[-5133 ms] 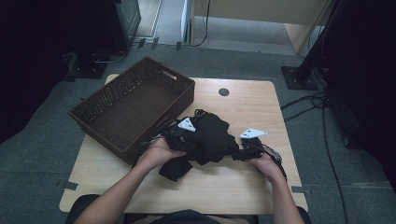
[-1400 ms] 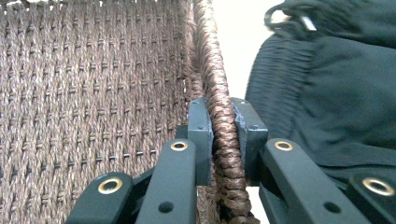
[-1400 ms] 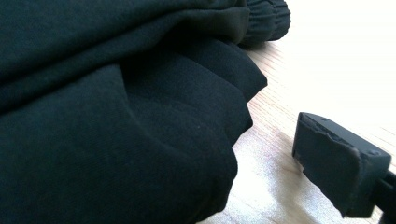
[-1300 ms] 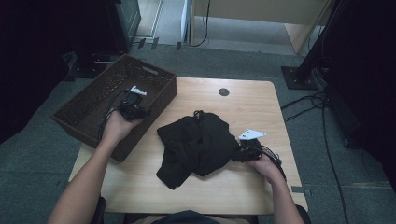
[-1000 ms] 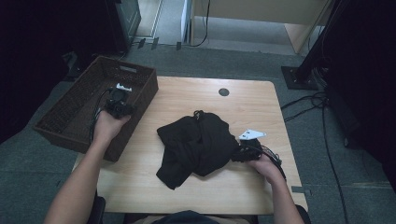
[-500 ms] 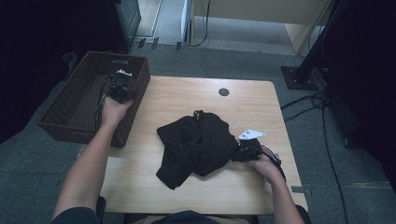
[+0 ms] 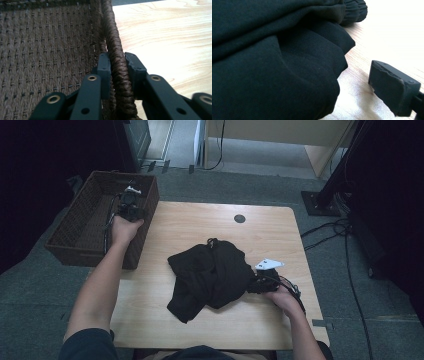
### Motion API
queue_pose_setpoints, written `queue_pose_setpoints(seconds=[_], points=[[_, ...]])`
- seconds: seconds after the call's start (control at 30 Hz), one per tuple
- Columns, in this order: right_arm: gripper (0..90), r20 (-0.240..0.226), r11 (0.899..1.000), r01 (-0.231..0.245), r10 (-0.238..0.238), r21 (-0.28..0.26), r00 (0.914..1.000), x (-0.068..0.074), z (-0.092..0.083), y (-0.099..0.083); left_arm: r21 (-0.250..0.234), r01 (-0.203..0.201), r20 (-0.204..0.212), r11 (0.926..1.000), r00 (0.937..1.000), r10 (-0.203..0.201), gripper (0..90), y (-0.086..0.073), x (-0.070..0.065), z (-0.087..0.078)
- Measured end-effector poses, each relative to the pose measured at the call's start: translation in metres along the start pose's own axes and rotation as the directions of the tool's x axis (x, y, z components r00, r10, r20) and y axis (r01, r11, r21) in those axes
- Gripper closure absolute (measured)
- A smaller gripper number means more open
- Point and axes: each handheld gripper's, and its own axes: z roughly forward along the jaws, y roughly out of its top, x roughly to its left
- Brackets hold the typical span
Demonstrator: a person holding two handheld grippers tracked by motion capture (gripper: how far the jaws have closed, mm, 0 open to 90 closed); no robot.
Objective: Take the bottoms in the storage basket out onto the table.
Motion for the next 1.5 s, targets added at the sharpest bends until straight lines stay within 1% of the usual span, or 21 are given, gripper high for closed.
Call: queue_pose_setpoints(seconds=[0.13,0.2,0.37,0.6,0.63,0.77,0.8,0.83,0.87,0.93,0.97,1.0,1.03,1.17,1.2,1.3,1.37,1.4,1.43,1.47,1.5], points=[[13.7,0.003,1.0,0.0,0.0,0.001,1.0,0.0,-0.001,-0.001,-0.017,-0.015,0.015,0.9997,0.9998,0.016,65.1,0.0,-0.003,-0.007],[13.8,-0.001,1.0,0.007,-0.007,0.003,1.0,0.0,-0.002,-0.001,-0.032,-0.06,-0.008,0.9977,0.9982,0.059,59.0,0.001,-0.009,-0.015],[13.7,-0.03,0.999,0.03,-0.029,0.036,0.9991,0.004,-0.008,-0.003,-0.075,-0.093,-0.011,0.9928,0.9956,0.093,54.6,0.001,-0.017,-0.033],[13.7,-0.048,0.999,0.01,-0.007,0.05,0.9988,0.007,-0.02,-0.003,-0.097,-0.102,0.076,0.9901,0.9911,0.109,54.1,-0.007,-0.028,-0.05],[13.7,-0.048,0.999,0.01,-0.007,0.05,0.9988,0.007,-0.02,-0.003,-0.097,-0.102,0.076,0.9901,0.9911,0.109,54.0,-0.007,-0.028,-0.05],[13.8,-0.057,1.0,-0.006,0.007,0.027,0.9983,0.008,-0.034,0.002,-0.1,-0.139,0.111,0.9853,0.9825,0.149,53.7,-0.018,-0.041,-0.057],[13.8,-0.057,1.0,-0.006,0.007,0.027,0.9983,0.008,-0.034,0.002,-0.1,-0.139,0.111,0.9853,0.9825,0.149,53.5,-0.018,-0.041,-0.057],[14.1,-0.057,1.0,0.018,-0.017,0.021,0.9982,0.011,-0.04,0.006,-0.104,-0.158,0.128,0.982,0.977,0.171,53.2,-0.022,-0.048,-0.061],[14.1,-0.058,0.999,0.029,-0.027,0.024,0.9979,0.012,-0.043,0.007,-0.104,-0.158,0.128,0.982,0.977,0.171,53.2,-0.022,-0.048,-0.061],[14.2,-0.059,0.999,0.045,-0.044,0.022,0.9973,0.016,-0.049,0.01,-0.11,-0.182,0.16,0.9771,0.967,0.198,52.8,-0.03,-0.06,-0.066],[14.5,-0.069,0.999,0.041,-0.039,0.017,0.9969,0.017,-0.051,0.012,-0.11,-0.182,0.16,0.9771,0.967,0.198,52.3,-0.03,-0.06,-0.066],[14.5,-0.069,0.999,0.041,-0.039,0.017,0.9969,0.017,-0.051,0.012,-0.112,-0.191,0.168,0.9752,0.9636,0.208,52.3,-0.033,-0.063,-0.068],[14.9,-0.083,0.999,0.035,-0.034,0.011,0.996,0.02,-0.056,0.016,-0.121,-0.2,0.191,0.9724,0.9565,0.22,52.0,-0.039,-0.07,-0.07],[14.9,-0.084,0.999,0.04,-0.039,0.003,0.9957,0.025,-0.059,0.025,-0.119,-0.228,0.212,0.9664,0.9449,0.249,51.0,-0.05,-0.084,-0.071],[14.9,-0.084,0.999,0.04,-0.039,0.003,0.9957,0.025,-0.059,0.025,-0.119,-0.228,0.212,0.9664,0.9449,0.249,50.8,-0.05,-0.084,-0.071],[14.9,-0.092,0.999,0.039,-0.041,-0.02,0.9949,0.031,-0.061,0.036,-0.13,-0.232,0.241,0.9641,0.9357,0.257,50.2,-0.06,-0.094,-0.072],[14.9,-0.109,0.998,0.063,-0.065,-0.025,0.9919,0.037,-0.062,0.047,-0.129,-0.259,0.254,0.9572,0.9244,0.284,49.4,-0.07,-0.102,-0.07],[14.9,-0.109,0.998,0.063,-0.065,-0.025,0.9919,0.037,-0.062,0.047,-0.129,-0.259,0.254,0.9572,0.9244,0.284,49.2,-0.07,-0.102,-0.07],[14.9,-0.118,0.996,0.079,-0.082,-0.029,0.9896,0.041,-0.06,0.053,-0.127,-0.275,0.27,0.9529,0.9148,0.3,48.9,-0.077,-0.109,-0.069],[14.9,-0.118,0.996,0.079,-0.082,-0.029,0.9896,0.041,-0.06,0.053,-0.127,-0.275,0.27,0.9529,0.9148,0.3,48.7,-0.077,-0.109,-0.069],[14.8,-0.131,0.995,0.094,-0.098,-0.033,0.9866,0.046,-0.058,0.061,-0.133,-0.292,0.281,0.9472,0.9055,0.318,48.6,-0.084,-0.115,-0.067]])
